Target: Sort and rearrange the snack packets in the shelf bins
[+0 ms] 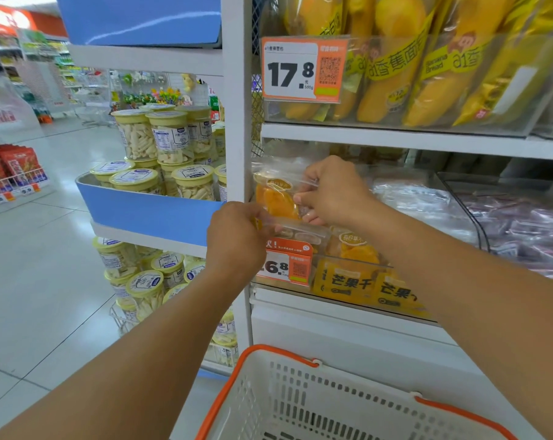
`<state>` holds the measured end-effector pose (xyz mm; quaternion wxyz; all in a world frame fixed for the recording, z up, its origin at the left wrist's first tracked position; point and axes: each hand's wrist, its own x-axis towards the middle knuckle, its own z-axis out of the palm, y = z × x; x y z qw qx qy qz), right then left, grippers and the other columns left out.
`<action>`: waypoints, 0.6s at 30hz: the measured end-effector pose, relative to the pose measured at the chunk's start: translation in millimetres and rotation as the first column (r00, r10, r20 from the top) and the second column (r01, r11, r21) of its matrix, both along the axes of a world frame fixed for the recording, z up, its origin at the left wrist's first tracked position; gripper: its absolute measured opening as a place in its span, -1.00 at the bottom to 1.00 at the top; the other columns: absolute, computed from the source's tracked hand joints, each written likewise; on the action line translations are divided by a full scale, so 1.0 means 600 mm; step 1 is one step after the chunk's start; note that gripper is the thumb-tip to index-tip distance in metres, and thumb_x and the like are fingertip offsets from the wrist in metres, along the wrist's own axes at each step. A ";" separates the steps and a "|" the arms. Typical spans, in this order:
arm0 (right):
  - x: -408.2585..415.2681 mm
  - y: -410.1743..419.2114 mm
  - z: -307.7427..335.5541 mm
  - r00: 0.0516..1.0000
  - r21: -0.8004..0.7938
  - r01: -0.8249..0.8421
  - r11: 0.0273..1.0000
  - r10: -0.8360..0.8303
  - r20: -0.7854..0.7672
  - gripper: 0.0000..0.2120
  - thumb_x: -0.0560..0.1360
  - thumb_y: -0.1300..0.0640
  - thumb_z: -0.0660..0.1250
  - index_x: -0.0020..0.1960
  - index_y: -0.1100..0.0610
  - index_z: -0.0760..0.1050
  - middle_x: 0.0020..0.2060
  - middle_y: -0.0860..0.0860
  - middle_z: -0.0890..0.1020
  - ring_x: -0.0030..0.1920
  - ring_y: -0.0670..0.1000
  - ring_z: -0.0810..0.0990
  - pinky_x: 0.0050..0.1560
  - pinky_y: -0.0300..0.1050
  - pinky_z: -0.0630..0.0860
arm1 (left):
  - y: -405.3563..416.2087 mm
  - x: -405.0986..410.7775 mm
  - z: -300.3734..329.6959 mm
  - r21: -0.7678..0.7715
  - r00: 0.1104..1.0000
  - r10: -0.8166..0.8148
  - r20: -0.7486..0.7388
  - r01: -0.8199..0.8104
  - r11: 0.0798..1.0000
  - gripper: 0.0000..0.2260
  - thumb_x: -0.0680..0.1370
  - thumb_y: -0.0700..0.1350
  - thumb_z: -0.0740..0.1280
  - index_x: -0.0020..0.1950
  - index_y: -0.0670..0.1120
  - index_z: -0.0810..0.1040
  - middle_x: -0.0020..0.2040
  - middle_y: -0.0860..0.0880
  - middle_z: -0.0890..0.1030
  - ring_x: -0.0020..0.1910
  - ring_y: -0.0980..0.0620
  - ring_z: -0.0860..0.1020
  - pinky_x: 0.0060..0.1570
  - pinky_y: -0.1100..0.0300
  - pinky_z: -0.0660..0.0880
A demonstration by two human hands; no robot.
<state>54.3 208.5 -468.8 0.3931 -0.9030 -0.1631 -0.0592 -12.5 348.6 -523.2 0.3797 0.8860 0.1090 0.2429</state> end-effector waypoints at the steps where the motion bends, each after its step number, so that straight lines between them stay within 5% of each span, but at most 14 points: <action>1: -0.002 0.001 0.000 1.000 -0.031 0.004 1.000 -0.004 0.027 -0.93 0.52 0.23 0.47 -0.07 0.22 0.61 -0.32 0.07 0.65 -0.30 0.06 0.72 -0.16 0.08 0.70 | 0.002 -0.001 0.002 -0.020 1.000 0.005 -0.005 -0.005 1.000 -0.85 0.50 -0.01 0.49 -0.21 -0.02 0.62 -0.21 -0.03 0.62 -0.19 -0.04 0.59 -0.38 0.21 0.41; 3: -0.011 -0.001 0.008 0.995 -0.103 0.028 0.994 -0.018 0.096 -0.83 0.46 0.12 0.54 -0.06 0.19 0.61 -0.29 0.01 0.65 -0.23 0.05 0.69 -0.09 0.07 0.66 | 0.010 -0.001 0.004 -0.077 1.000 0.009 -0.001 -0.009 0.997 -0.85 0.51 -0.04 0.49 -0.22 -0.04 0.62 -0.17 -0.04 0.64 -0.17 -0.04 0.60 -0.40 0.25 0.40; 7: -0.044 -0.023 0.035 0.988 -0.308 0.134 0.942 -0.101 0.120 -0.51 0.27 -0.03 0.66 0.04 0.17 0.56 -0.06 0.05 0.60 -0.04 0.09 0.57 -0.10 -0.06 0.50 | 0.025 0.002 0.002 -0.116 1.000 -0.010 0.027 0.013 0.993 -0.83 0.49 -0.09 0.51 -0.27 0.01 0.59 -0.08 0.01 0.67 -0.04 0.02 0.59 -0.12 0.15 0.48; 13: -0.042 -0.013 -0.014 0.991 -0.263 0.110 0.959 -0.125 -0.039 -0.52 0.30 0.24 0.65 0.17 0.20 0.60 -0.16 0.10 0.71 -0.18 0.12 0.72 -0.09 0.09 0.68 | 0.026 0.000 0.002 -0.077 0.998 -0.020 0.056 0.024 0.997 -0.88 0.48 -0.13 0.51 -0.16 -0.02 0.58 -0.08 0.09 0.64 0.00 0.07 0.60 -0.05 0.12 0.51; 18: -0.057 -0.036 -0.002 0.987 -0.313 0.158 0.936 -0.140 0.081 -0.51 0.27 -0.04 0.66 0.08 0.12 0.57 -0.10 -0.01 0.60 -0.07 0.07 0.59 -0.01 0.03 0.59 | 0.014 -0.023 0.014 0.143 0.999 0.040 0.018 -0.042 0.989 -0.62 0.46 -0.07 0.51 0.17 -0.03 0.41 0.05 0.04 0.54 0.03 -0.02 0.50 -0.13 0.15 0.35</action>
